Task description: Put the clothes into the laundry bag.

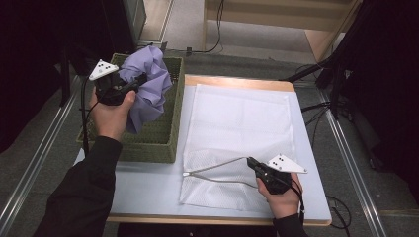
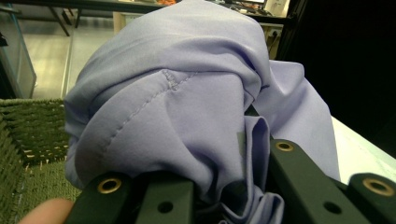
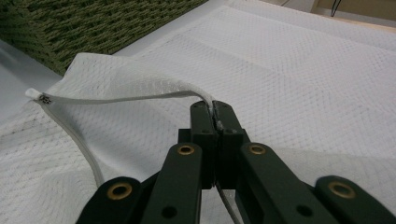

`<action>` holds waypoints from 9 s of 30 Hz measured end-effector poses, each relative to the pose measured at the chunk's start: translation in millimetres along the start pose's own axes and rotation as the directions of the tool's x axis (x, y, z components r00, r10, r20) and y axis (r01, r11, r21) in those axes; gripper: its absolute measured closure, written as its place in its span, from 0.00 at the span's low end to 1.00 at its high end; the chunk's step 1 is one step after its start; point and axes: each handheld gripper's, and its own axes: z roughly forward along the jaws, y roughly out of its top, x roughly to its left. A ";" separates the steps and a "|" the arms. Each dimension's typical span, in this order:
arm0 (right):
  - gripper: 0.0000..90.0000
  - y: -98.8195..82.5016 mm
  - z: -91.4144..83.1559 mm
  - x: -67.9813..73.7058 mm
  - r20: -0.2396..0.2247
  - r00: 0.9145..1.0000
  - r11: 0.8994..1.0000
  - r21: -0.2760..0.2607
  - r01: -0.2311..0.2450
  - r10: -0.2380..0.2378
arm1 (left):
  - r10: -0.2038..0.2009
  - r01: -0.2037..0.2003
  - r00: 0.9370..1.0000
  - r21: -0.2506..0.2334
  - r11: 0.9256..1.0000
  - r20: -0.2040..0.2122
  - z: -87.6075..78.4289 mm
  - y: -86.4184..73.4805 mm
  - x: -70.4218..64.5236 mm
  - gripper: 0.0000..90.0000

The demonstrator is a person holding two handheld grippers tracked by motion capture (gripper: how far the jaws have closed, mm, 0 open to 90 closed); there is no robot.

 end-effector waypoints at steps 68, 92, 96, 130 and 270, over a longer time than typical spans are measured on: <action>1.00 0.2 0.9 -5.4 0.011 1.000 1.000 -0.001 -0.006 0.006 | -0.050 0.004 0.834 0.083 0.997 0.550 -56.4 -127.9 -177.1 0.88; 1.00 0.9 1.5 -14.3 0.025 0.999 1.000 -0.001 -0.026 0.026 | -0.048 -0.071 0.886 0.237 0.969 0.462 -25.9 -185.4 -167.0 0.25; 1.00 0.9 1.4 -14.4 0.024 0.999 1.000 -0.004 -0.024 0.024 | -0.079 -0.045 0.895 0.265 0.963 0.440 -28.5 -177.4 -163.3 0.09; 1.00 1.7 6.9 -11.6 0.027 0.999 1.000 0.010 -0.027 0.027 | 0.012 -0.101 0.676 0.077 0.992 0.737 -29.3 -149.5 -177.3 0.90; 1.00 27.3 -12.7 13.9 -0.088 0.996 0.993 -0.114 -0.035 0.025 | 0.025 -0.175 0.908 0.325 0.929 0.419 56.2 -174.1 -242.5 0.61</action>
